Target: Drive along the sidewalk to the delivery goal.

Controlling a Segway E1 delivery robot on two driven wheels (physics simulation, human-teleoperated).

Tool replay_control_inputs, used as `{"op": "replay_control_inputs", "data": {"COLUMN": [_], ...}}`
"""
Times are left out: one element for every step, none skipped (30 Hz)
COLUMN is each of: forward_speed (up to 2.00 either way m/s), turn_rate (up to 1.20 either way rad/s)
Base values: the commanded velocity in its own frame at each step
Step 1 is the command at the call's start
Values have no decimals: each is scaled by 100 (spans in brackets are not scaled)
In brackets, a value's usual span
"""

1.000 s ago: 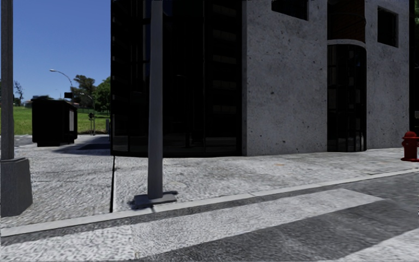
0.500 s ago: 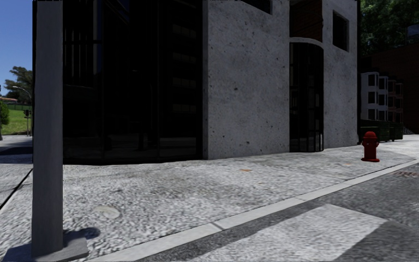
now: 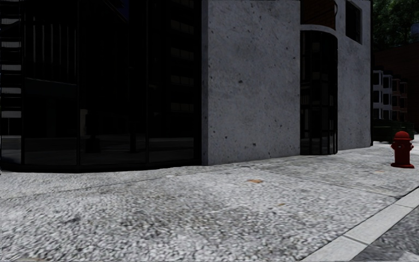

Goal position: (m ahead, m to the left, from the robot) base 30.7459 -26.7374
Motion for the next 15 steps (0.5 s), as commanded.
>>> {"op": "replay_control_inputs", "data": {"forward_speed": [180, 180, 180, 180, 180, 180, 180, 180, 180, 180, 180, 180, 180, 180, 180], "turn_rate": [0, 0, 0, 0, 0, 0, 0, 0, 0, 0, 0, 0, 0, 0, 0]}}
